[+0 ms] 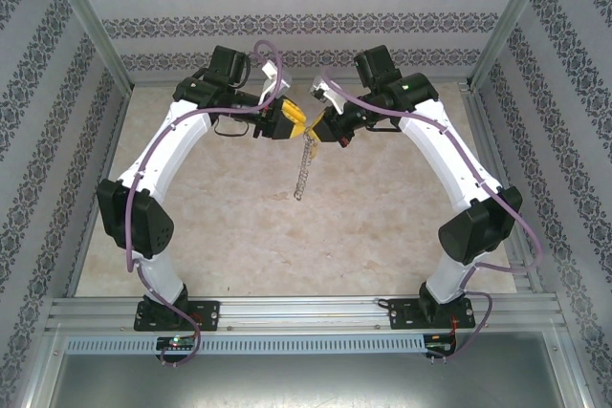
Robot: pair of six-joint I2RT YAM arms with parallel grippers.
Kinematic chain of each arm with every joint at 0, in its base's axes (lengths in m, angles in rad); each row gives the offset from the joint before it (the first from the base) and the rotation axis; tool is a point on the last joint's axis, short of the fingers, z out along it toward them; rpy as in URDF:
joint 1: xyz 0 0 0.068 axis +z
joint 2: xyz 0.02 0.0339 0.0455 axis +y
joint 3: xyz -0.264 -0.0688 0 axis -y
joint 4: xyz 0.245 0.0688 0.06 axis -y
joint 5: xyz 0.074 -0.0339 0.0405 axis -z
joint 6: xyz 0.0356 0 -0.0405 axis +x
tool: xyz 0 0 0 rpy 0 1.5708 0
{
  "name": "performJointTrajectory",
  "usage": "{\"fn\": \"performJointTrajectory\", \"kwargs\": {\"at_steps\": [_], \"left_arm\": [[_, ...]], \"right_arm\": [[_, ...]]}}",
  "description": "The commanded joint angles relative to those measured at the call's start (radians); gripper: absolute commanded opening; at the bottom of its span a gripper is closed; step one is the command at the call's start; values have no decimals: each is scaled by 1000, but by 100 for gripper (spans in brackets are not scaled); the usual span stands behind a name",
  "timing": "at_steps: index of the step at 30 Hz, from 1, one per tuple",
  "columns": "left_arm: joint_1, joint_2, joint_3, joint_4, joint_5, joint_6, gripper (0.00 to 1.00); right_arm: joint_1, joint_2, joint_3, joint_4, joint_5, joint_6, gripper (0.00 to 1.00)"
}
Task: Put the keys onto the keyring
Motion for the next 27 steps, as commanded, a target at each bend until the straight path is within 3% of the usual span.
{"fn": "performJointTrajectory", "kwargs": {"at_steps": [1, 12, 27], "left_arm": [[24, -8, 12, -70, 50, 66, 35], [30, 42, 1, -114, 120, 95, 34], [-16, 105, 19, -174, 128, 138, 29]], "right_arm": [[8, -4, 35, -28, -8, -31, 0], [9, -21, 31, 1, -38, -17, 0], [20, -12, 32, 24, -37, -5, 0]]}}
